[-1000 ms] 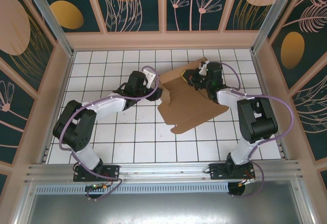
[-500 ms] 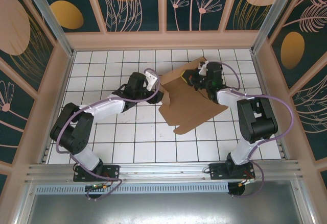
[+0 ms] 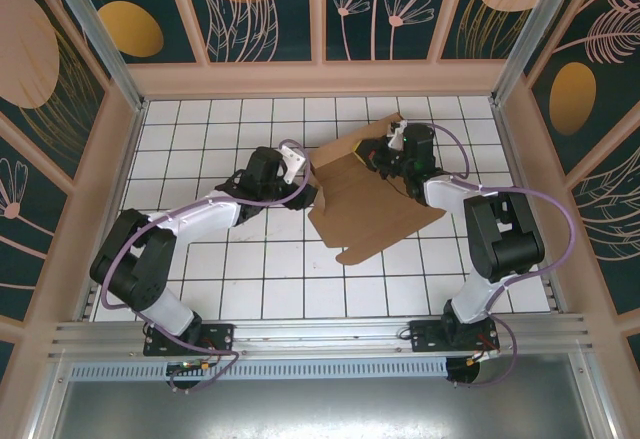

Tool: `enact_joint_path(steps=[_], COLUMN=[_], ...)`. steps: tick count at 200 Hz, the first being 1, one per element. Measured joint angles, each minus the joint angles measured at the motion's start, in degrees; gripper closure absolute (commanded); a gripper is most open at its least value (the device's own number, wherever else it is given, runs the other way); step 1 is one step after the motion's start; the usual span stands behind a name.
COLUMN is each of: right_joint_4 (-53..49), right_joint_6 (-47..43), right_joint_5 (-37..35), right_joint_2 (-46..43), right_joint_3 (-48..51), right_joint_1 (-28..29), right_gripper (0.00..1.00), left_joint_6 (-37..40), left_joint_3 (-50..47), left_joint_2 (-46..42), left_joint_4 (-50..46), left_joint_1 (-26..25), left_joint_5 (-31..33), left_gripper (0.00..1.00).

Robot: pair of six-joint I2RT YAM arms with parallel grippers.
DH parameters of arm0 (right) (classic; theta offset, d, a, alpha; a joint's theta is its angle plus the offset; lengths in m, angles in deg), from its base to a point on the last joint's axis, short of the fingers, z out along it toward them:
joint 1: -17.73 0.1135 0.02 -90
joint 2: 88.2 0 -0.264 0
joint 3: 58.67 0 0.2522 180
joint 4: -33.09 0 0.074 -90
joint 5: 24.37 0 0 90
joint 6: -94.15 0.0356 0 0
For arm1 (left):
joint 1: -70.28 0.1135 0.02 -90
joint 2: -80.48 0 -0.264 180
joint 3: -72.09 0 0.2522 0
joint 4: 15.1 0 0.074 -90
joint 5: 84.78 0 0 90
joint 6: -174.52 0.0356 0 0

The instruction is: Fold the paper box

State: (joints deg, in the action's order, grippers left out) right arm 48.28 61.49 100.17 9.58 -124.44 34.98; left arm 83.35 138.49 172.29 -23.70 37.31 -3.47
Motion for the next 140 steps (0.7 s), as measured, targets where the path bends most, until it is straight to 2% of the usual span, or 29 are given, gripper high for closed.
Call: enact_joint_path(steps=[58,140], right_joint_4=[0.02,0.85], right_joint_6=[0.07,1.57], right_joint_5=[0.02,-0.48], right_joint_2=[0.0,0.0], right_joint_3=[0.02,0.02], right_joint_1=[0.17,1.22], right_gripper=[1.0,1.0], left_joint_6=[-0.57,-3.82], left_joint_3=[0.74,2.64], left_joint_2=[1.92,5.66], left_joint_4=[1.68,7.67], left_joint_1=[-0.55,-2.47], left_joint_5=[-0.85,10.51], left_gripper=[0.16,0.16])
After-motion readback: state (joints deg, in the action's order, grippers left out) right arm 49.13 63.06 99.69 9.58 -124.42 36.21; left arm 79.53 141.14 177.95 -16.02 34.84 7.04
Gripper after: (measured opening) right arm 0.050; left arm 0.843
